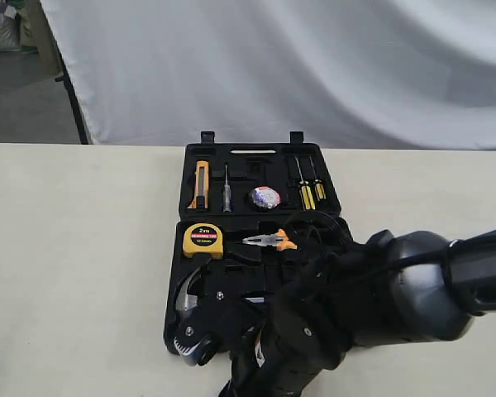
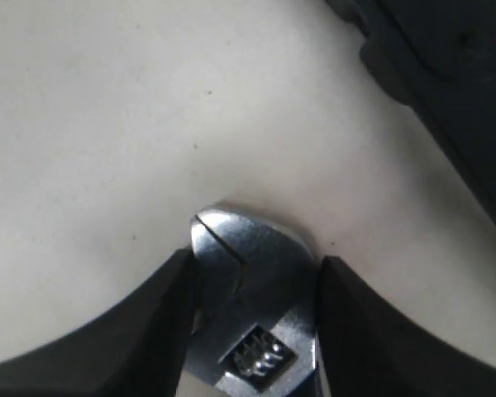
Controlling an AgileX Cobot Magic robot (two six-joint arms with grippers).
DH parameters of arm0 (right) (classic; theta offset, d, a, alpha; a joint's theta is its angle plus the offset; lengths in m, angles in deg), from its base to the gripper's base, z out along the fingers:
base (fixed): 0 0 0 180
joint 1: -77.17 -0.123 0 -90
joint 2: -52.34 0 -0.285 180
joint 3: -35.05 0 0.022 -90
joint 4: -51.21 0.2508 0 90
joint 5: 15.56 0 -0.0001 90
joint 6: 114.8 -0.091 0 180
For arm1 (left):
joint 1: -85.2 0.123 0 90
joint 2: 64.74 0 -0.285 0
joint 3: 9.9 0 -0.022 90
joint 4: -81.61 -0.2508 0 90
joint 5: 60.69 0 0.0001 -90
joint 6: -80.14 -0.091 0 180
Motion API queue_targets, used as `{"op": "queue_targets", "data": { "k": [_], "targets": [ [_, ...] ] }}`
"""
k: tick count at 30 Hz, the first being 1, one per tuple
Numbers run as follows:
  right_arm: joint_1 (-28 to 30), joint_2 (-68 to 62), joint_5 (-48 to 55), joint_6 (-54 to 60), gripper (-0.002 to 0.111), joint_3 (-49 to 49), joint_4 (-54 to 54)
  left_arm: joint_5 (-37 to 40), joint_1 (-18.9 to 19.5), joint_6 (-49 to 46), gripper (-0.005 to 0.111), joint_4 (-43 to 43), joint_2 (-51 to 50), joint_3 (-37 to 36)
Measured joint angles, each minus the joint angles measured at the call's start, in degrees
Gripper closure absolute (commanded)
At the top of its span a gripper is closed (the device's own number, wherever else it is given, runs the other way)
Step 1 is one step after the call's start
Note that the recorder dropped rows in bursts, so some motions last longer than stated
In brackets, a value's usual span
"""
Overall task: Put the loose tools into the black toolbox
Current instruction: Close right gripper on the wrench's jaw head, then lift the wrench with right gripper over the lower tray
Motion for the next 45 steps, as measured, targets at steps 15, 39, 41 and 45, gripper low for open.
{"op": "queue_targets", "data": {
  "k": [15, 39, 41, 45],
  "targets": [
    [0.00, 1.01, -0.34, 0.12, 0.108, 0.00, -0.89, 0.00, 0.00, 0.00, 0.106, 0.00, 0.00, 0.00],
    [0.00, 10.80, 6.32, -28.35, 0.108, 1.32, -33.47, 0.00, 0.00, 0.00, 0.106, 0.00, 0.00, 0.00],
    [0.00, 10.80, 7.49, -32.65, 0.108, 1.32, -39.15, 0.00, 0.00, 0.00, 0.106, 0.00, 0.00, 0.00],
    [0.00, 10.80, 8.80, -38.88, 0.109, 0.94, -47.68, 0.00, 0.00, 0.00, 0.106, 0.00, 0.00, 0.00]
  ]
}}
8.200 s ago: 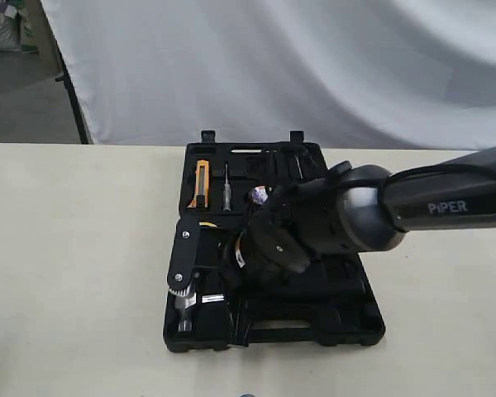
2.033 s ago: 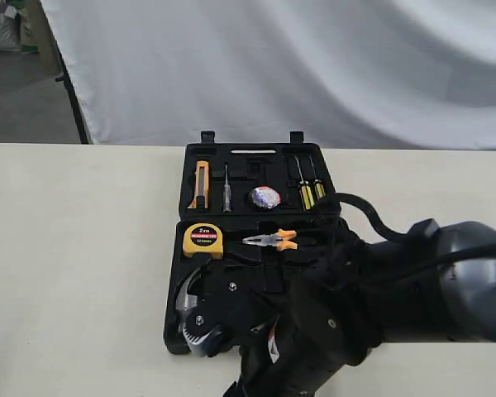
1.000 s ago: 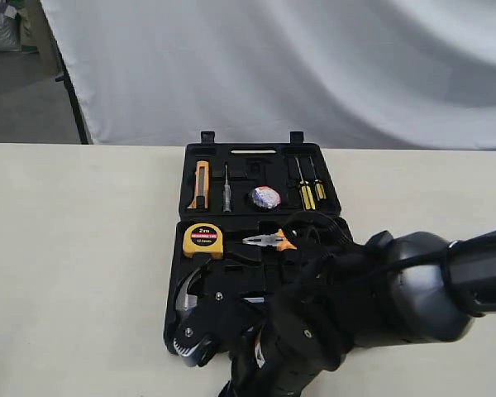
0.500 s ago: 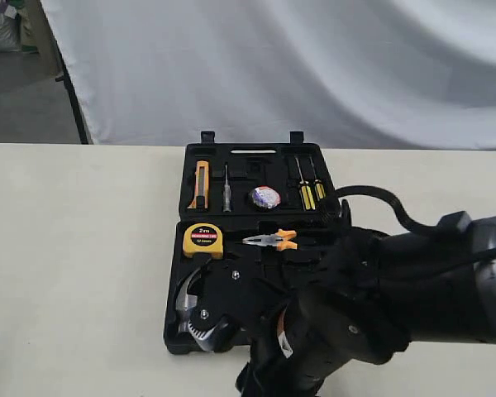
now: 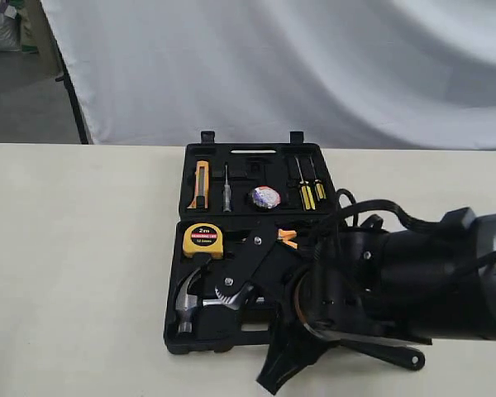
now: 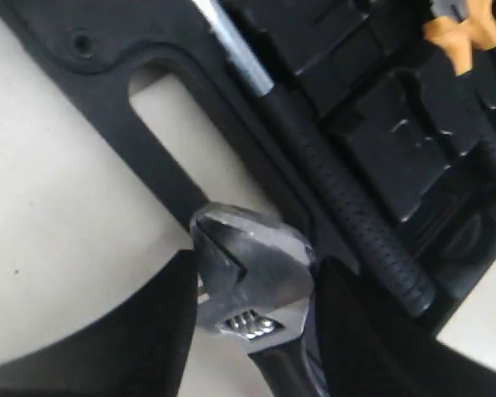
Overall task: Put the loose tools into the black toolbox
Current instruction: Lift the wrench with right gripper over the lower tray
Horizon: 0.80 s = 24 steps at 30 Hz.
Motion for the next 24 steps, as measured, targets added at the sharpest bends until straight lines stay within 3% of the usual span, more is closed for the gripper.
{"op": "queue_targets", "data": {
  "k": [13, 24],
  "targets": [
    [6.91, -6.40, -4.59, 4.60, 0.109, -7.38, -2.29, 0.00, 0.00, 0.00, 0.106, 0.00, 0.00, 0.00],
    [7.17, -18.82, -13.24, 13.68, 0.109, -19.32, -3.30, 0.00, 0.00, 0.00, 0.106, 0.00, 0.00, 0.00]
  ]
}}
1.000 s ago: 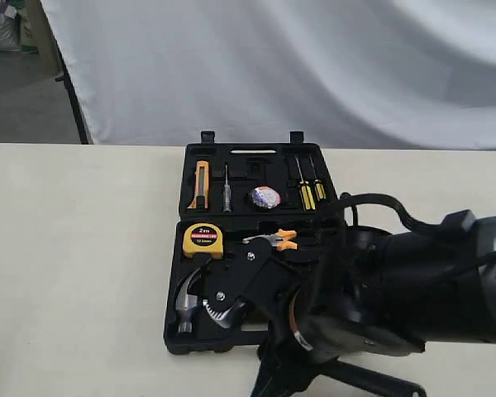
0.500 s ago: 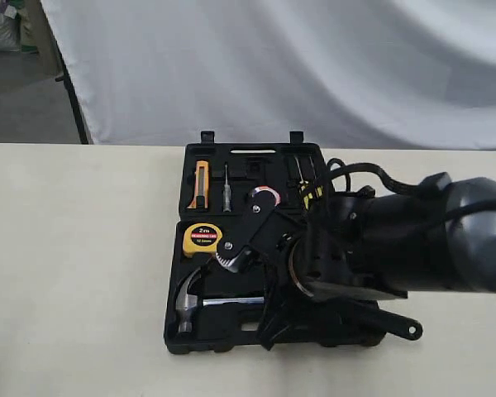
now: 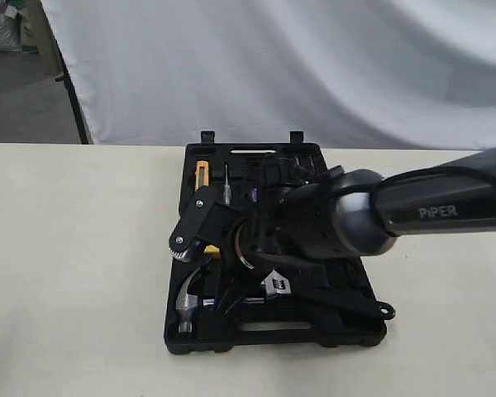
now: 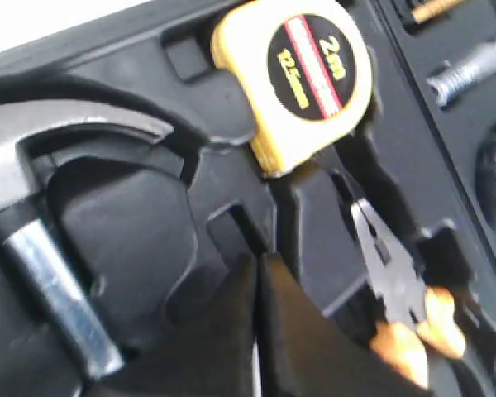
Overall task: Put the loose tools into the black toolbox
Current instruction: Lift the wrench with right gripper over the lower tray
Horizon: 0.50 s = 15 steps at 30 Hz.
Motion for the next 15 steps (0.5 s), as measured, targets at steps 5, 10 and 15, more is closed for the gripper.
{"op": "queue_targets", "data": {
  "k": [5, 10, 15],
  "targets": [
    [0.00, 1.19, 8.55, 1.76, 0.109, -3.54, 2.27, 0.00, 0.00, 0.00, 0.106, 0.00, 0.00, 0.00],
    [0.14, 6.52, 15.43, 2.45, 0.109, -3.79, 4.70, 0.00, 0.00, 0.00, 0.106, 0.00, 0.00, 0.00],
    [8.84, 11.17, 16.92, 17.00, 0.109, -1.19, 20.88, 0.00, 0.00, 0.00, 0.106, 0.00, 0.00, 0.00]
  ]
}}
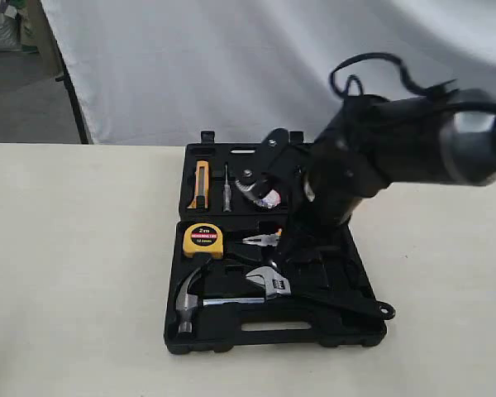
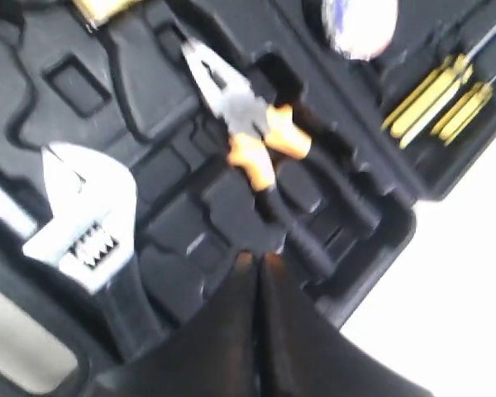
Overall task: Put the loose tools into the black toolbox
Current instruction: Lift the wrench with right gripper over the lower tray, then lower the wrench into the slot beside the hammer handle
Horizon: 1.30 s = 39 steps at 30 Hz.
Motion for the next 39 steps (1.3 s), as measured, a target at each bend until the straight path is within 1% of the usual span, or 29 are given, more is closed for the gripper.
{"op": "queue_targets", "data": {
  "k": [1, 3, 4, 7, 10, 14, 19, 20, 22, 24, 26, 27, 28, 30, 34, 39],
  "targets": [
    [2.98, 0.12, -0.28, 5.97, 0.109, 0.15, 7.33, 0.00, 0.00, 0.00, 0.106, 0.00, 0.00, 0.00],
    [6.94, 0.21, -0.73, 15.17, 0.109, 0.24, 18.37, 0.00, 0.00, 0.00, 0.106, 0.00, 0.00, 0.00],
    [9.71, 0.21, -0.49, 21.81, 0.109, 0.29, 26.34, 0.00, 0.00, 0.00, 0.106, 0.00, 0.00, 0.00],
    [14.16, 0.21, 0.67, 31.00, 0.109, 0.29, 40.25, 0.00, 0.00, 0.00, 0.106, 0.00, 0.00, 0.00],
    [15.45, 0.21, 0.90, 34.15, 0.109, 0.29, 45.56, 0.00, 0.00, 0.00, 0.106, 0.00, 0.00, 0.00],
    [15.04, 0.21, 0.90, 35.66, 0.108, 0.29, 47.28, 0.00, 0.00, 0.00, 0.106, 0.00, 0.00, 0.00],
    [12.55, -0.83, 0.90, 36.66, 0.107, 0.29, 47.41, 0.00, 0.00, 0.00, 0.106, 0.00, 0.00, 0.00],
    [11.92, -0.97, 0.90, 36.77, 0.103, 0.29, 47.05, 0.00, 0.00, 0.00, 0.106, 0.00, 0.00, 0.00],
    [10.88, -1.23, 0.90, 36.77, 0.091, 0.29, 45.62, 0.00, 0.00, 0.00, 0.106, 0.00, 0.00, 0.00],
    [10.26, -1.26, 0.90, 36.77, 0.074, 0.29, 44.05, 0.00, 0.00, 0.00, 0.106, 0.00, 0.00, 0.00],
    [10.05, -1.35, 0.90, 36.77, 0.062, 0.29, 43.18, 0.00, 0.00, 0.00, 0.106, 0.00, 0.00, 0.00],
    [10.05, -1.35, 1.01, 36.77, 0.057, 0.29, 42.84, 0.00, 0.00, 0.00, 0.106, 0.00, 0.00, 0.00],
    [10.05, -1.35, 1.42, 37.14, 0.055, 0.29, 42.46, 0.00, 0.00, 0.00, 0.106, 0.00, 0.00, 0.00],
    [10.05, -1.80, 2.49, 38.98, 0.053, 0.29, 42.11, 0.00, 0.00, 0.00, 0.106, 0.00, 0.00, 0.00],
    [10.05, -3.94, 4.74, 46.40, 0.054, 0.29, 42.09, 0.00, 0.00, 0.00, 0.106, 0.00, 0.00, 0.00],
    [10.05, -6.48, 4.82, 52.56, 0.054, 0.29, 42.09, 0.00, 0.00, 0.00, 0.106, 0.00, 0.00, 0.00]
  ]
}}
